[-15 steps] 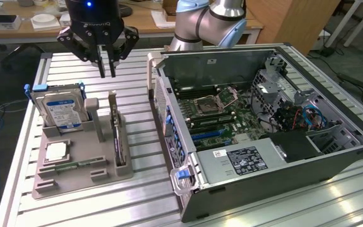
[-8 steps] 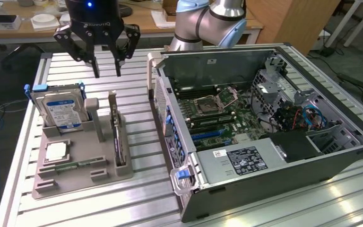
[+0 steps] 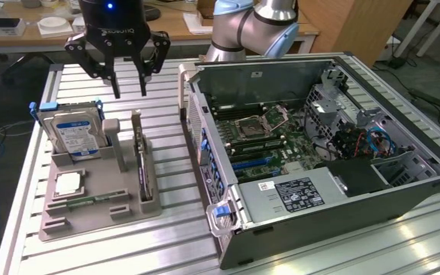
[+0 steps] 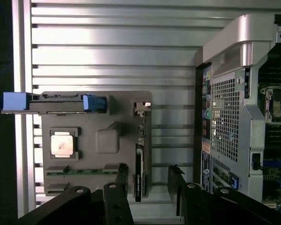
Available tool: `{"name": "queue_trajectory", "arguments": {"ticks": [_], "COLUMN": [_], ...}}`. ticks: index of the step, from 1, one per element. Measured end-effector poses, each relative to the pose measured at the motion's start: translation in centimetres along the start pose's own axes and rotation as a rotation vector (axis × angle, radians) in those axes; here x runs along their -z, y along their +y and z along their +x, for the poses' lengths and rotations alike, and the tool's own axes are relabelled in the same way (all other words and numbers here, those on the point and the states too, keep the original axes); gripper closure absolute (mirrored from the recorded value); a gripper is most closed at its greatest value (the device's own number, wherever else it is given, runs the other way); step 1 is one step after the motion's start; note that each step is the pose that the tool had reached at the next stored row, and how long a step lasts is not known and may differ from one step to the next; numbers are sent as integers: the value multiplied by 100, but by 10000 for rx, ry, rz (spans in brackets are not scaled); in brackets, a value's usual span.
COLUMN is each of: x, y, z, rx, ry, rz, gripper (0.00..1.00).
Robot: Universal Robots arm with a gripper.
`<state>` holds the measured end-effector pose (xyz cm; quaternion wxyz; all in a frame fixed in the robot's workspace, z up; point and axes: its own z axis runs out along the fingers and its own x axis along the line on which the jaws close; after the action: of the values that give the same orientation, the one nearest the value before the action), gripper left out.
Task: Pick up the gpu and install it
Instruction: 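Pick up the gpu and move the gpu toward the slot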
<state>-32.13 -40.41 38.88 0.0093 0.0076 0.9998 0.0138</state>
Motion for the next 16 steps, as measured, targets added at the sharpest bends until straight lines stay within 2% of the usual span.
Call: {"name": "queue_trajectory", "arguments": {"ticks": [8,16], "x": [-59,-123], "y": [-29,-110], "z": [1,2], "rx": [-1,-1], "ry": [5,7], "rz": [28,59], "gripper": [53,53]}}
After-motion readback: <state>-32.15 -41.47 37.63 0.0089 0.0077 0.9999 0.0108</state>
